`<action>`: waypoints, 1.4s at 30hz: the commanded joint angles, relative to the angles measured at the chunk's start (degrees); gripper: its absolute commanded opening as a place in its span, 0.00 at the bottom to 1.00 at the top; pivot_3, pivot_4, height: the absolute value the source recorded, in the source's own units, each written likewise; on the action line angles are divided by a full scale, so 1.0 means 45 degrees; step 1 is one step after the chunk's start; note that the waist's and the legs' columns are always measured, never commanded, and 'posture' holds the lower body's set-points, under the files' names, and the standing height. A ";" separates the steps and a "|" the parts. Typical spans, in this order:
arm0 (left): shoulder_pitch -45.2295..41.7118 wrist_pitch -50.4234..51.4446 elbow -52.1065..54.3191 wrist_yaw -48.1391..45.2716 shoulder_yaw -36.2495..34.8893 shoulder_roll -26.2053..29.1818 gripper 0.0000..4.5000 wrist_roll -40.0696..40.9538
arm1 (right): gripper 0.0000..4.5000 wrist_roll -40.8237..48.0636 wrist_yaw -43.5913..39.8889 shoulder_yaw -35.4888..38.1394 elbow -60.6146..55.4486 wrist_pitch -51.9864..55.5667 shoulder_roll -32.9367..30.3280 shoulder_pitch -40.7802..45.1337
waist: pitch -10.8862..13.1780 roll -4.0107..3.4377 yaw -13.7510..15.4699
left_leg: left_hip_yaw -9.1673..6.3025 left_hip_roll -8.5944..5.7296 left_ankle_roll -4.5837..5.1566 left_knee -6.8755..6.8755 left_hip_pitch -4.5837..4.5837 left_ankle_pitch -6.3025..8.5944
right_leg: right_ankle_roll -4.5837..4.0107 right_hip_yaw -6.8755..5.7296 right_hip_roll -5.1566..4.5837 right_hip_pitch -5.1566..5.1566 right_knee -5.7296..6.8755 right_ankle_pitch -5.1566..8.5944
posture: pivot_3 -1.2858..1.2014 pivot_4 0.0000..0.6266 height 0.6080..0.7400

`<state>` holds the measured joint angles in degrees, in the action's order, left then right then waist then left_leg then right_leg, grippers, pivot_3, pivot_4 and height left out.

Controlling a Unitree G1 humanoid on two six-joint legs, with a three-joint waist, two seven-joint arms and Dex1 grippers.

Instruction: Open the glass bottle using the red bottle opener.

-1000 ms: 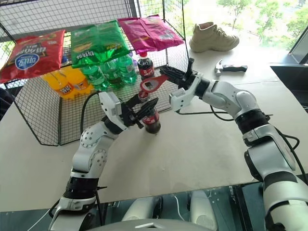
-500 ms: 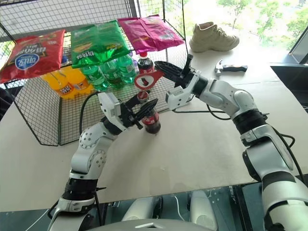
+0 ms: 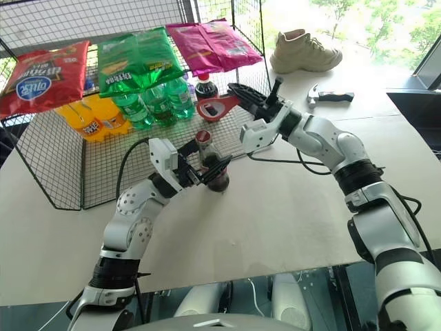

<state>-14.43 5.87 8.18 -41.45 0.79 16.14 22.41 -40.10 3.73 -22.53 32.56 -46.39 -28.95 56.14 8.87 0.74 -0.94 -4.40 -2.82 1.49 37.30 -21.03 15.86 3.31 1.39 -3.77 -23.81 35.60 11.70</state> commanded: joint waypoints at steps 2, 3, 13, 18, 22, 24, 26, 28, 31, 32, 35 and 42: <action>0.0177 -0.0131 0.0583 -0.0046 0.0067 0.0155 0.98 -0.0026 | 0.00 0.0492 -0.0164 0.0374 -0.0288 0.0100 0.0075 -0.0182 | 0.0000 0.0000 -0.0001 | 0.0001 0.0000 0.0000 0.0000 0.0000 0.0000 | 0.0000 0.0000 0.0000 0.0000 0.0000 0.0000 | 0.52 0.24 1.00; 0.0202 -0.0127 0.0590 -0.0053 0.0054 0.0178 0.98 -0.0027 | 0.00 0.0577 -0.0313 0.0321 -0.0263 0.0090 0.0129 -0.0259 | 0.0000 0.0000 -0.0001 | 0.0001 0.0000 0.0000 0.0000 0.0000 0.0000 | 0.0000 0.0000 -0.0001 0.0000 0.0000 0.0000 | 0.52 0.24 1.00; 0.0261 -0.0171 0.0562 0.0022 0.0062 0.0172 0.98 -0.0177 | 0.00 0.1800 -0.2109 0.0122 -0.0847 0.0011 0.0700 -0.1682 | 0.0004 -0.0001 -0.0003 | 0.0003 0.0002 0.0001 0.0003 0.0004 0.0000 | 0.0002 0.0002 -0.0004 0.0004 0.0002 -0.0001 | 0.52 0.24 1.00; 0.0287 -0.0162 0.0531 0.0010 0.0080 0.0146 0.98 -0.0169 | 0.00 0.1948 -0.2371 0.0267 -0.1109 0.0205 0.0682 -0.1929 | 0.0004 -0.0001 -0.0002 | 0.0000 0.0004 0.0000 0.0003 0.0008 0.0000 | 0.0001 -0.0003 0.0001 0.0004 0.0009 -0.0001 | 0.52 0.24 1.00; 0.0287 -0.0151 0.0514 -0.0004 0.0098 0.0135 0.98 -0.0166 | 0.00 0.2070 -0.2438 0.0392 -0.1067 0.0423 0.0677 -0.2003 | 0.0004 -0.0001 -0.0001 | 0.0002 0.0004 0.0000 0.0004 0.0008 0.0000 | 0.0002 0.0000 0.0000 0.0004 0.0008 -0.0001 | 0.52 0.24 1.00; 0.0276 -0.0163 0.0494 -0.0009 0.0107 0.0126 0.98 -0.0174 | 0.00 0.2034 -0.2344 0.0504 -0.0883 0.0548 0.0619 -0.1962 | 0.0004 -0.0001 0.0001 | 0.0001 0.0004 0.0000 0.0004 0.0008 0.0000 | 0.0001 -0.0002 0.0001 0.0004 0.0009 -0.0001 | 0.52 0.24 1.00; 0.0274 -0.0172 0.0485 -0.0012 0.0109 0.0121 0.98 -0.0175 | 0.00 0.1968 -0.2259 0.0567 -0.0715 0.0574 0.0537 -0.1900 | 0.0004 -0.0001 0.0002 | 0.0002 0.0003 0.0000 0.0004 0.0007 0.0000 | 0.0002 -0.0001 0.0000 0.0004 0.0008 -0.0001 | 0.52 0.24 1.00; 0.0277 -0.0178 0.0488 -0.0016 0.0109 0.0120 0.98 -0.0178 | 0.00 0.1973 -0.2242 0.0592 -0.0635 0.0573 0.0501 -0.1874 | 0.0004 -0.0001 0.0002 | 0.0002 0.0002 0.0000 0.0004 0.0007 0.0000 | 0.0001 -0.0001 0.0000 0.0004 0.0008 -0.0001 | 0.52 0.24 1.00; 0.0241 -0.0177 0.0450 -0.0021 0.0101 0.0122 0.98 -0.0181 | 0.00 0.2321 -0.2400 0.0650 -0.0754 0.0481 0.0604 -0.1882 | 0.0005 -0.0001 0.0000 | 0.0002 0.0002 0.0000 0.0004 0.0007 0.0000 | 0.0002 -0.0002 0.0000 0.0004 0.0008 -0.0001 | 0.52 0.24 1.00; 0.0229 -0.0175 0.0442 -0.0018 0.0103 0.0121 0.98 -0.0185 | 0.00 0.2423 -0.2461 0.0658 -0.0803 0.0454 0.0636 -0.1893 | 0.0005 -0.0001 -0.0009 | 0.0002 0.0003 0.0000 0.0004 0.0007 0.0000 | 0.0001 -0.0001 0.0000 0.0004 0.0008 -0.0001 | 0.52 0.24 1.00; 0.0211 -0.0190 0.0452 -0.0003 0.0114 0.0111 0.98 -0.0205 | 0.00 0.3370 -0.3133 0.0604 -0.1727 0.0527 0.0957 -0.2300 | 0.0005 0.0000 -0.0010 | 0.0003 0.0004 0.0000 0.0003 0.0007 0.0000 | 0.0001 0.0000 0.0001 0.0003 0.0008 -0.0001 | 0.52 0.24 1.00; 0.0073 -0.0245 0.0368 0.0064 0.0265 -0.0049 0.98 -0.0264 | 0.00 0.3710 -0.4076 0.0346 -0.2799 0.1182 0.1601 -0.3348 | 0.0005 -0.0001 0.0008 | 0.0001 0.0002 0.0001 0.0011 0.0006 0.0001 | 0.0004 -0.0001 -0.0005 0.0006 0.0009 -0.0003 | 0.52 0.24 1.00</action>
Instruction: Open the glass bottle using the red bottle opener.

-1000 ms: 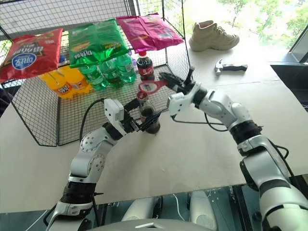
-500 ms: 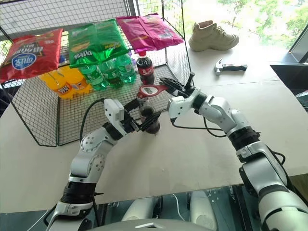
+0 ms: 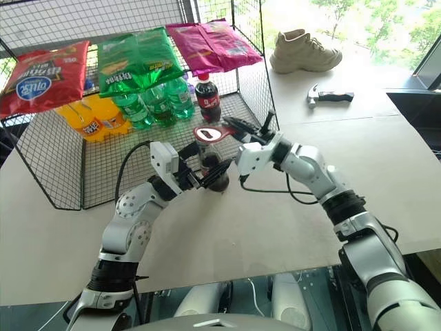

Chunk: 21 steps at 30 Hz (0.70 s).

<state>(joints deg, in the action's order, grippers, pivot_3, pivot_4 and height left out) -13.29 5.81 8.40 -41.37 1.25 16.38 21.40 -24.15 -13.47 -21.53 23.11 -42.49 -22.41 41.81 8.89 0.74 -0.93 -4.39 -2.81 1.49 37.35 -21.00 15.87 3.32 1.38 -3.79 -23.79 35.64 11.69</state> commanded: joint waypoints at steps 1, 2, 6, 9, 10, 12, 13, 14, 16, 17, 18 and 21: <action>-0.0196 -0.0241 0.0307 0.0049 0.0179 -0.0124 0.98 -0.0043 | 0.00 0.0049 -0.0299 0.0058 -0.0727 0.0401 0.0205 -0.0241 | 0.0000 0.0000 0.0008 | -0.0001 0.0000 0.0000 0.0001 0.0001 0.0000 | 0.0000 -0.0002 0.0000 0.0002 0.0001 0.0000 | 0.52 0.24 1.00; -0.0207 -0.0248 0.0296 0.0048 0.0183 -0.0134 0.98 -0.0038 | 0.00 -0.0036 -0.0311 0.0025 -0.0725 0.0459 0.0267 -0.0321 | 0.0000 0.0000 0.0010 | -0.0002 0.0000 0.0000 0.0001 0.0003 0.0000 | 0.0000 -0.0004 0.0000 0.0001 0.0007 0.0000 | 0.52 0.24 1.00; -0.0271 -0.0275 0.0224 0.0044 0.0182 -0.0114 0.98 0.0007 | 0.00 -0.0253 -0.0287 0.0042 -0.0627 0.0623 0.0396 -0.0429 | 0.0000 0.0000 0.0007 | -0.0003 0.0002 -0.0001 0.0001 0.0007 -0.0001 | -0.0001 -0.0004 0.0004 0.0000 0.0016 0.0001 | 0.52 0.24 1.00; -0.0302 -0.0305 0.0188 0.0034 0.0171 -0.0110 0.80 0.0019 | 0.00 -0.0332 -0.0190 0.0107 -0.0518 0.0670 0.0404 -0.0383 | -0.0001 0.0000 0.0006 | -0.0001 0.0000 -0.0001 0.0001 0.0011 -0.0001 | -0.0001 -0.0003 0.0004 0.0002 0.0017 0.0001 | 0.52 0.24 1.00; -0.0310 -0.0313 0.0174 0.0035 0.0173 -0.0111 0.70 0.0014 | 0.00 -0.0347 -0.0159 0.0128 -0.0467 0.0678 0.0399 -0.0361 | -0.0001 0.0000 0.0005 | -0.0001 0.0000 -0.0001 0.0001 0.0012 -0.0001 | -0.0001 -0.0003 0.0004 0.0001 0.0017 0.0001 | 0.52 0.24 1.00; -0.0352 -0.0349 0.0121 0.0040 0.0165 -0.0122 0.52 -0.0016 | 0.00 -0.0391 -0.0077 0.0179 -0.0306 0.0687 0.0367 -0.0268 | -0.0001 -0.0001 0.0006 | -0.0002 0.0000 -0.0001 0.0000 0.0012 -0.0001 | -0.0001 -0.0003 0.0005 0.0001 0.0017 0.0001 | 0.52 0.24 1.00; -0.0369 -0.0365 0.0106 0.0040 0.0159 -0.0127 0.52 -0.0033 | 0.00 -0.0407 -0.0036 0.0208 -0.0235 0.0690 0.0349 -0.0219 | -0.0001 0.0000 0.0007 | -0.0001 0.0000 -0.0002 0.0000 0.0011 -0.0001 | -0.0001 -0.0002 0.0004 0.0001 0.0017 0.0001 | 0.52 0.24 1.00; -0.0393 -0.0402 0.0082 0.0045 0.0149 -0.0143 0.52 -0.0056 | 0.00 -0.0418 0.0024 0.0252 -0.0158 0.0695 0.0331 -0.0161 | -0.0001 0.0000 0.0011 | 0.0000 -0.0001 -0.0001 0.0000 0.0010 0.0000 | -0.0001 -0.0002 0.0004 0.0002 0.0014 0.0001 | 0.52 0.24 1.00; -0.0410 -0.0446 0.0060 0.0046 0.0135 -0.0168 0.52 -0.0076 | 0.00 -0.0420 0.0104 0.0295 -0.0082 0.0688 0.0302 -0.0095 | -0.0001 0.0000 0.0011 | 0.0000 -0.0004 -0.0001 0.0000 0.0009 0.0000 | -0.0001 -0.0002 0.0001 0.0002 0.0012 0.0001 | 0.52 0.24 1.00; -0.0426 -0.0471 0.0032 0.0054 0.0131 -0.0180 0.52 -0.0086 | 0.00 -0.0401 0.0144 0.0325 -0.0064 0.0668 0.0289 -0.0067 | -0.0001 0.0000 0.0009 | 0.0000 -0.0004 -0.0001 0.0000 0.0009 0.0000 | -0.0001 -0.0002 0.0001 0.0002 0.0011 0.0001 | 0.52 0.24 1.00; -0.0435 -0.0488 0.0012 0.0060 0.0131 -0.0186 0.52 -0.0091 | 0.00 -0.0389 0.0168 0.0344 -0.0053 0.0650 0.0283 -0.0050 | -0.0001 0.0000 0.0009 | 0.0000 -0.0003 -0.0001 0.0000 0.0010 -0.0001 | -0.0001 -0.0003 0.0002 0.0002 0.0012 0.0001 | 0.52 0.24 1.00; -0.0448 -0.0510 -0.0046 0.0116 0.0139 -0.0166 0.52 -0.0173 | 0.00 -0.0043 0.0097 0.0492 -0.0234 0.0557 0.0335 -0.0097 | -0.0001 0.0000 0.0006 | -0.0001 -0.0002 -0.0002 0.0000 0.0010 -0.0001 | -0.0001 -0.0003 0.0003 0.0002 0.0015 0.0001 | 0.52 0.24 1.00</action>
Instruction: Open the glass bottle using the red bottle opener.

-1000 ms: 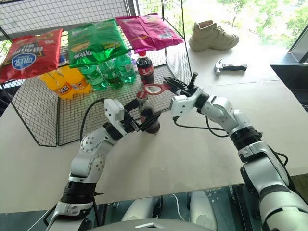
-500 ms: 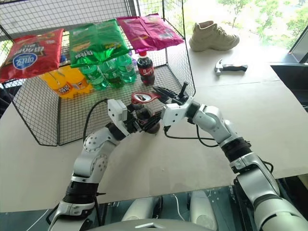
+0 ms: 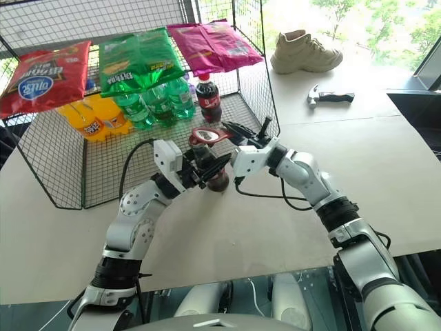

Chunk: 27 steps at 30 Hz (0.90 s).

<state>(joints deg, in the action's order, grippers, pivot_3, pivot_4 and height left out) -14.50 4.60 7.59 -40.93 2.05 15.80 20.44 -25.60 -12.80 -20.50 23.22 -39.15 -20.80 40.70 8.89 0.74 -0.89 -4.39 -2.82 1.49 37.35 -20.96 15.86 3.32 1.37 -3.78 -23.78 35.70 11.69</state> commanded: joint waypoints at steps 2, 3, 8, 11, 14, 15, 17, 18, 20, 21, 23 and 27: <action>-0.0288 -0.0288 -0.0040 0.0050 -0.0035 -0.0059 0.52 -0.0022 | 0.00 0.0576 -0.0389 0.0190 -0.0438 -0.0290 -0.0010 0.0024 | 0.0000 0.0000 -0.0002 | 0.0001 0.0000 0.0000 0.0000 0.0000 0.0000 | 0.0000 0.0001 0.0000 0.0000 0.0000 0.0000 | 0.52 0.24 1.00; -0.0341 -0.0310 -0.0110 0.0058 -0.0031 -0.0077 0.52 -0.0036 | 0.00 0.0606 -0.0529 0.0115 -0.0498 -0.0313 -0.0025 -0.0050 | 0.0000 0.0000 -0.0002 | 0.0001 0.0000 0.0000 0.0000 0.0000 0.0000 | 0.0000 0.0000 0.0000 0.0000 0.0000 0.0000 | 0.52 0.24 1.00; -0.0624 -0.0453 -0.0472 0.0066 0.0017 -0.0174 0.52 -0.0147 | 0.00 0.0659 -0.1113 -0.0270 -0.0396 -0.0209 0.0123 -0.0402 | -0.0001 0.0000 0.0027 | -0.0002 -0.0001 0.0001 0.0003 0.0008 0.0000 | 0.0001 -0.0003 -0.0001 0.0010 0.0004 0.0000 | 0.52 0.24 1.00; -0.0813 -0.0561 -0.0726 0.0022 0.0050 -0.0231 0.52 -0.0209 | 0.00 0.0569 -0.1248 -0.0472 -0.0365 -0.0087 0.0386 -0.0521 | -0.0001 0.0001 0.0032 | -0.0003 -0.0002 0.0002 0.0004 0.0024 0.0000 | 0.0001 -0.0003 -0.0002 0.0020 0.0016 -0.0001 | 0.52 0.24 1.00; -0.0942 -0.0639 -0.0868 -0.0040 0.0115 -0.0271 0.52 -0.0230 | 0.00 0.0138 -0.1226 -0.0642 -0.0045 0.0204 0.0504 -0.0602 | -0.0002 0.0001 0.0045 | -0.0009 -0.0003 -0.0002 0.0012 0.0035 -0.0003 | 0.0000 -0.0007 -0.0001 0.0028 0.0031 -0.0001 | 0.52 0.24 1.00; -0.0954 -0.0651 -0.0885 -0.0052 0.0124 -0.0276 0.52 -0.0231 | 0.00 0.0070 -0.1178 -0.0628 0.0030 0.0279 0.0526 -0.0609 | -0.0003 0.0000 0.0044 | -0.0009 -0.0003 -0.0003 0.0014 0.0035 -0.0006 | 0.0000 -0.0006 0.0001 0.0030 0.0031 -0.0001 | 0.52 0.24 1.00; -0.0960 -0.0662 -0.0895 -0.0073 0.0134 -0.0292 0.52 -0.0243 | 0.00 -0.0128 -0.1048 -0.0598 0.0144 0.0450 0.0535 -0.0595 | -0.0005 0.0000 0.0044 | -0.0011 -0.0004 0.0001 0.0017 0.0049 -0.0006 | 0.0000 -0.0006 0.0002 0.0046 0.0031 -0.0001 | 0.52 0.24 1.00; -0.0964 -0.0670 -0.0912 -0.0094 0.0132 -0.0300 0.52 -0.0249 | 0.00 -0.0253 -0.0933 -0.0603 0.0199 0.0406 0.0533 -0.0565 | -0.0006 -0.0001 0.0043 | -0.0013 -0.0004 0.0002 0.0017 0.0050 -0.0006 | 0.0000 -0.0007 0.0003 0.0048 0.0032 -0.0001 | 0.52 0.24 1.00; -0.0969 -0.0684 -0.0932 -0.0126 0.0124 -0.0313 0.52 -0.0252 | 0.00 -0.0473 -0.0692 -0.0609 0.0265 0.0341 0.0546 -0.0527 | -0.0008 -0.0002 0.0046 | -0.0015 -0.0004 -0.0004 0.0017 0.0051 -0.0010 | 0.0000 -0.0007 0.0004 0.0048 0.0033 -0.0001 | 0.52 0.24 1.00; -0.0971 -0.0689 -0.0937 -0.0135 0.0121 -0.0317 0.52 -0.0250 | 0.00 -0.0601 -0.0582 -0.0632 0.0289 0.0297 0.0544 -0.0509 | -0.0009 -0.0001 0.0047 | -0.0015 -0.0004 -0.0014 0.0017 0.0051 -0.0016 | 0.0000 -0.0008 0.0004 0.0048 0.0033 -0.0001 | 0.52 0.24 1.00; -0.0978 -0.0690 -0.0946 -0.0143 0.0119 -0.0327 0.52 -0.0254 | 0.00 -0.0954 -0.0343 -0.0750 0.0340 0.0072 0.0487 -0.0477 | -0.0010 -0.0002 0.0047 | -0.0015 -0.0005 -0.0015 0.0017 0.0050 -0.0016 | 0.0000 -0.0007 0.0003 0.0048 0.0033 -0.0001 | 0.52 0.24 1.00; -0.1012 -0.0681 -0.0979 -0.0143 0.0119 -0.0359 0.52 -0.0261 | 0.00 -0.1485 -0.0044 -0.1111 0.0455 -0.0459 0.0437 -0.0522 | -0.0011 -0.0001 0.0058 | -0.0017 -0.0007 -0.0016 0.0017 0.0049 -0.0016 | 0.0000 -0.0009 0.0002 0.0048 0.0033 -0.0001 | 0.52 0.24 1.00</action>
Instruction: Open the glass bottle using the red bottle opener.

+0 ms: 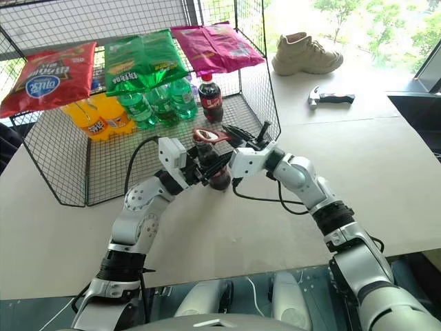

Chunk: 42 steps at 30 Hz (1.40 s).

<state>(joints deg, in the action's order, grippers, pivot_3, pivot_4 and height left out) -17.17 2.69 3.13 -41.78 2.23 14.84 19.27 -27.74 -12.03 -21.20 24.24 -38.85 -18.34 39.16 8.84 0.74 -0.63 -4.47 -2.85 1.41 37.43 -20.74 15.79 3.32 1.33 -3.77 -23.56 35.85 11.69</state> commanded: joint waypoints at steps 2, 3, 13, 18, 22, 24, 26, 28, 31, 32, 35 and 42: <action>-0.0425 -0.0246 0.0007 0.0035 0.0072 -0.0161 0.52 0.0002 | 0.00 -0.1133 -0.0097 -0.1081 0.0250 -0.0755 -0.0052 -0.0180 | -0.0001 -0.0001 -0.0004 | 0.0001 -0.0001 0.0000 0.0000 0.0001 0.0000 | 0.0000 0.0001 0.0000 0.0000 0.0000 0.0000 | 0.52 0.24 1.00; -0.0427 -0.0247 -0.0002 0.0027 0.0069 -0.0170 0.52 0.0002 | 0.00 -0.1140 -0.0049 -0.1108 0.0269 -0.0805 -0.0009 -0.0176 | -0.0001 -0.0001 -0.0004 | 0.0001 -0.0001 0.0000 0.0000 0.0002 0.0000 | 0.0000 0.0001 0.0000 0.0000 0.0000 0.0000 | 0.52 0.24 1.00; -0.0421 -0.0239 -0.0128 -0.0015 0.0074 -0.0241 0.52 -0.0029 | 0.00 -0.3063 0.1772 -0.0849 0.0818 -0.1922 -0.0997 0.1665 | -0.0001 -0.0001 0.0000 | 0.0002 -0.0002 -0.0002 0.0001 0.0001 -0.0002 | 0.0000 0.0001 0.0001 0.0000 0.0000 0.0000 | 0.52 0.24 1.00; -0.0326 -0.0237 -0.0140 -0.0024 0.0095 -0.0274 0.52 -0.0026 | 0.00 -0.3782 0.3565 0.0056 0.0906 -0.2077 -0.2005 0.3304 | 0.0006 0.0005 0.0050 | -0.0005 -0.0005 -0.0005 0.0001 -0.0017 -0.0004 | -0.0001 -0.0006 -0.0002 -0.0008 -0.0002 0.0001 | 0.52 0.24 1.00; -0.0271 -0.0235 -0.0123 0.0032 0.0113 -0.0311 0.52 -0.0028 | 0.00 -0.4141 0.4706 0.0551 0.0492 -0.2276 -0.2446 0.3945 | 0.0015 0.0014 0.0000 | -0.0007 -0.0009 -0.0007 0.0001 -0.0056 -0.0005 | 0.0000 -0.0008 -0.0006 -0.0038 -0.0009 0.0000 | 0.52 0.24 1.00; -0.0261 -0.0242 -0.0139 0.0060 0.0120 -0.0316 0.52 -0.0018 | 0.00 -0.4174 0.5115 0.0741 0.0134 -0.2282 -0.2542 0.4139 | 0.0016 0.0013 -0.0032 | 0.0001 -0.0008 -0.0006 -0.0004 -0.0067 -0.0004 | -0.0001 0.0003 -0.0006 -0.0057 -0.0010 0.0000 | 0.52 0.24 1.00; -0.0243 -0.0245 -0.0147 0.0073 0.0126 -0.0315 0.52 -0.0006 | 0.00 -0.4018 0.5297 0.0878 -0.0203 -0.2227 -0.2507 0.4223 | 0.0015 0.0011 -0.0053 | 0.0003 -0.0004 -0.0007 -0.0025 -0.0077 -0.0003 | -0.0002 0.0002 -0.0006 -0.0075 -0.0030 0.0002 | 0.52 0.24 1.00; -0.0224 -0.0242 -0.0141 0.0068 0.0129 -0.0309 0.52 0.0008 | 0.00 -0.3914 0.5281 0.0941 -0.0277 -0.2124 -0.2424 0.4241 | 0.0014 0.0010 -0.0111 | 0.0012 0.0006 -0.0009 -0.0050 -0.0070 -0.0002 | -0.0004 0.0009 0.0002 -0.0076 -0.0050 0.0003 | 0.52 0.24 1.00; -0.0220 -0.0225 -0.0155 0.0036 0.0151 -0.0315 0.52 0.0035 | 0.00 -0.4021 0.5311 0.0895 -0.0134 -0.2066 -0.2389 0.4172 | 0.0015 0.0010 -0.0103 | 0.0019 0.0013 -0.0009 -0.0055 -0.0065 -0.0002 | -0.0005 0.0013 0.0008 -0.0075 -0.0048 0.0003 | 0.52 0.24 1.00; -0.0221 -0.0223 -0.0160 0.0028 0.0160 -0.0317 0.52 0.0035 | 0.00 -0.4093 0.5342 0.0866 -0.0068 -0.2068 -0.2403 0.4130 | 0.0015 0.0010 -0.0096 | 0.0020 0.0012 -0.0008 -0.0045 -0.0065 -0.0002 | -0.0005 0.0015 0.0006 -0.0074 -0.0040 0.0003 | 0.52 0.24 1.00; -0.0241 -0.0218 -0.0182 0.0012 0.0162 -0.0309 0.52 0.0035 | 0.00 -0.3979 0.5300 0.0905 0.0083 -0.1994 -0.2381 0.4045 | 0.0015 0.0011 -0.0068 | 0.0023 0.0007 -0.0007 -0.0025 -0.0066 -0.0002 | -0.0003 0.0018 0.0003 -0.0069 -0.0032 0.0002 | 0.52 0.24 1.00; -0.0392 -0.0069 -0.0019 0.0163 0.0068 -0.0356 0.52 0.0142 | 0.00 -0.1032 0.3011 0.1136 0.1740 -0.1256 -0.1799 0.3160 | 0.0014 0.0012 -0.0092 | 0.0021 0.0014 -0.0006 -0.0027 -0.0053 -0.0001 | -0.0005 0.0018 0.0007 -0.0054 -0.0030 0.0002 | 0.52 0.24 1.00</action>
<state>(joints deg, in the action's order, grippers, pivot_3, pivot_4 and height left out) -18.55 2.17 2.03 -41.18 2.66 13.12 19.57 -36.94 4.09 -17.69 31.19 -45.64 -26.50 54.04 8.90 0.79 -1.05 -4.37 -2.79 1.39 37.30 -20.98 15.79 3.30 1.41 -3.74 -23.81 35.71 11.70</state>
